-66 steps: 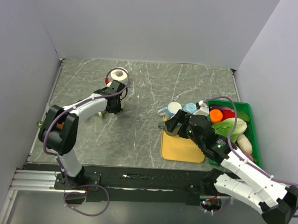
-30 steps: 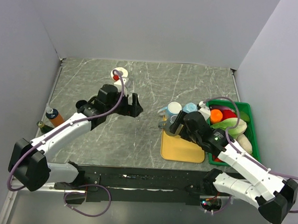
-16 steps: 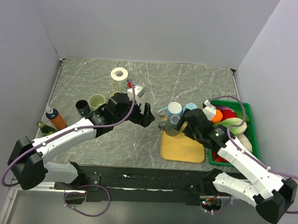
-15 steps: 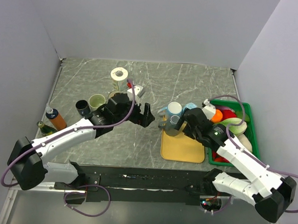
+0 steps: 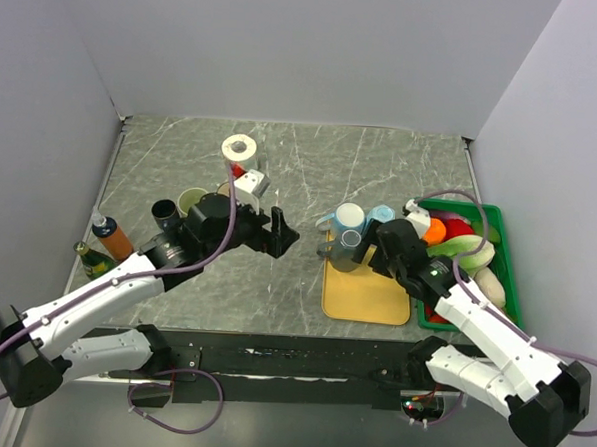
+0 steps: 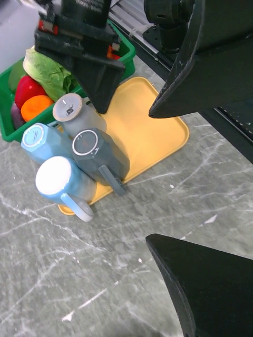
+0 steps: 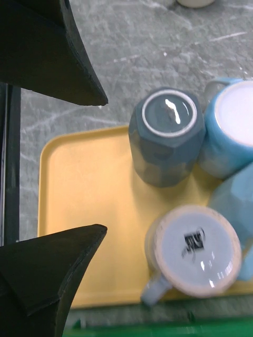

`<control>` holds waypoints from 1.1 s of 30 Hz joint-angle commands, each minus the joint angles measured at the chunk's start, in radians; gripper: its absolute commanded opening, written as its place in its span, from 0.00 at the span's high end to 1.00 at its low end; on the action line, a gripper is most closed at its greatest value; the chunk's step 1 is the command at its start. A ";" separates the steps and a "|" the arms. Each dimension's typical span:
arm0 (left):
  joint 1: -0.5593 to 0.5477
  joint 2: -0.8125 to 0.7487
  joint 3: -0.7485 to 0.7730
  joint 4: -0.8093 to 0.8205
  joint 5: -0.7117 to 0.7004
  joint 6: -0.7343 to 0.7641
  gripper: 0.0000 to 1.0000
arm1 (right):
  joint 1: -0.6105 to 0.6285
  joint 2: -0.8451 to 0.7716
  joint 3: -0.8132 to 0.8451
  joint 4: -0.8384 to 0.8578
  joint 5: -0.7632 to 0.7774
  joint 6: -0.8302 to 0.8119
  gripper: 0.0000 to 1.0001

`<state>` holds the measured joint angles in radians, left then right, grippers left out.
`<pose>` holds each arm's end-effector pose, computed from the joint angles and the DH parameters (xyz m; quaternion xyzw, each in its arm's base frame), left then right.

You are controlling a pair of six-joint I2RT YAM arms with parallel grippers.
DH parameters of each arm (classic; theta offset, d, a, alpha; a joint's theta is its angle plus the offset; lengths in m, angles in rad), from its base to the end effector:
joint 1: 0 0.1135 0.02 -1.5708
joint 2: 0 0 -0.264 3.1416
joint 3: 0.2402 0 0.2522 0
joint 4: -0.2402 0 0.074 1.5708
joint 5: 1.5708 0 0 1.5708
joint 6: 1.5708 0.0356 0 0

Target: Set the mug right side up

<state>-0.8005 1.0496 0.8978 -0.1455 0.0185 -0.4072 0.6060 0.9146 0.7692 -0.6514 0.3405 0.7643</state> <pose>0.1698 -0.1760 0.3326 0.1625 0.7874 -0.3437 0.4852 0.1590 0.0957 0.2696 0.1359 0.9047 0.1139 0.3873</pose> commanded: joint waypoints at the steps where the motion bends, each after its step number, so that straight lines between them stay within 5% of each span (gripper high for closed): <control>1: -0.003 -0.108 0.007 -0.011 -0.060 0.008 0.04 | 0.076 0.061 0.030 0.065 0.046 0.185 0.00; 7: -0.003 -0.206 -0.010 -0.029 -0.136 0.035 0.04 | 0.227 0.300 0.238 -0.189 0.224 0.649 0.00; 11: -0.003 -0.180 0.099 -0.221 -0.189 0.030 0.04 | 0.250 0.547 0.442 -0.427 0.212 0.976 0.03; 21: -0.003 -0.267 0.024 -0.157 -0.224 0.067 0.04 | 0.247 0.820 0.700 -0.608 0.161 1.260 0.10; 33: -0.003 -0.356 -0.022 -0.124 -0.270 0.057 0.04 | 0.212 0.877 0.705 -0.639 0.137 1.463 0.08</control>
<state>-0.8021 0.7067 0.8829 -0.3096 -0.2138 -0.3565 0.8383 1.7699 1.4353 -1.2106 0.4587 1.9594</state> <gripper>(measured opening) 0.966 0.917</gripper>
